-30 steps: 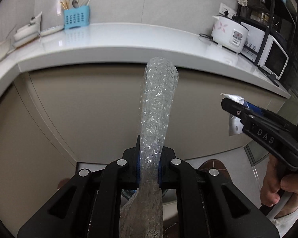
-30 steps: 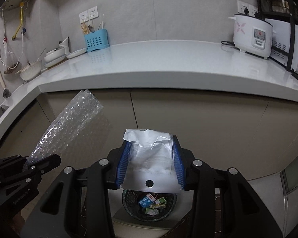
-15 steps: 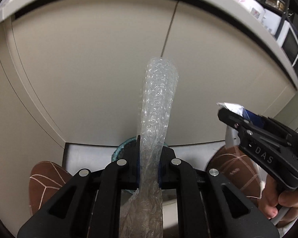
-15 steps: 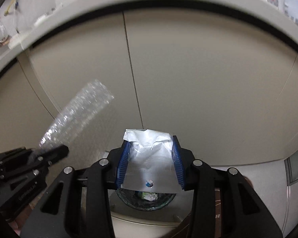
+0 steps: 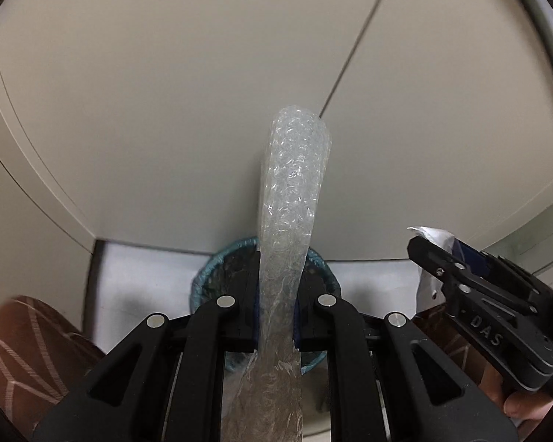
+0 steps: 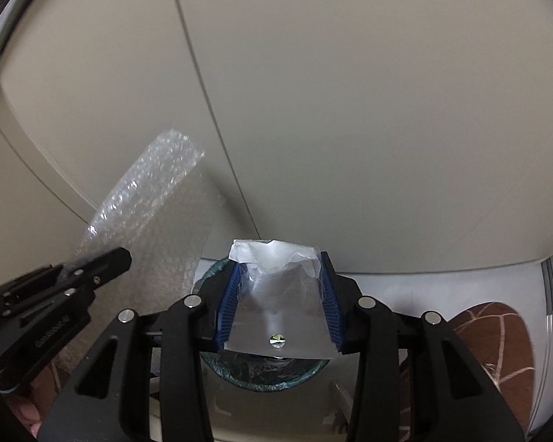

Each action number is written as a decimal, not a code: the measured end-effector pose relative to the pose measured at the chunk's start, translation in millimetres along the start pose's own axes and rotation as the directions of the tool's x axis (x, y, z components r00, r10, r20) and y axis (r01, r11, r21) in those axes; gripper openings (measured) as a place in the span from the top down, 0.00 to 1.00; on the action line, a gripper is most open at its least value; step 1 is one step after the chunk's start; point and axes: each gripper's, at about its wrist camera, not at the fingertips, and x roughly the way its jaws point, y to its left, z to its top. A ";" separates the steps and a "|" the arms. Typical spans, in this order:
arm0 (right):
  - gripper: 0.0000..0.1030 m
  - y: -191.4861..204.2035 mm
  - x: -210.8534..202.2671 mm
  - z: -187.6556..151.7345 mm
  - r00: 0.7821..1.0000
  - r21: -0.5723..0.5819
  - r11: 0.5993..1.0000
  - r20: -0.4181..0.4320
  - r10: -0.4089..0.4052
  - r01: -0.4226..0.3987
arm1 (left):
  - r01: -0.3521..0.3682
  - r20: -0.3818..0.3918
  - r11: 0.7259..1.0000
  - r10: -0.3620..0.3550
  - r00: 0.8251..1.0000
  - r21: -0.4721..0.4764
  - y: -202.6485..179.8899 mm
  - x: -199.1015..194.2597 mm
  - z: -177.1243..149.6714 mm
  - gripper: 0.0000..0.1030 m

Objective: Collect trash
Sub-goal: 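Carry the bubble wrap and white packet down over the floor trash bin, then open the left tool dropping the bubble wrap while the right tool drops the packet into the bin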

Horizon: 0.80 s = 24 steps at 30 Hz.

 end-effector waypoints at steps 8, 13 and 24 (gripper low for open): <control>0.63 -5.5 50.4 2.3 0.997 -0.002 1.000 -0.078 -0.005 0.005 | -0.032 -0.150 0.999 0.035 0.988 0.021 4.9 70.2 -10.7 0.89; 0.63 -18.5 72.3 -0.6 0.990 0.049 0.999 -0.141 0.002 0.005 | -0.024 -0.242 0.999 0.034 0.970 0.041 5.9 104.4 -21.0 0.89; 0.62 -27.5 90.3 8.5 0.984 0.089 0.996 -0.177 0.007 0.009 | -0.015 -0.387 0.991 0.065 0.920 0.132 -11.8 154.9 -40.0 0.85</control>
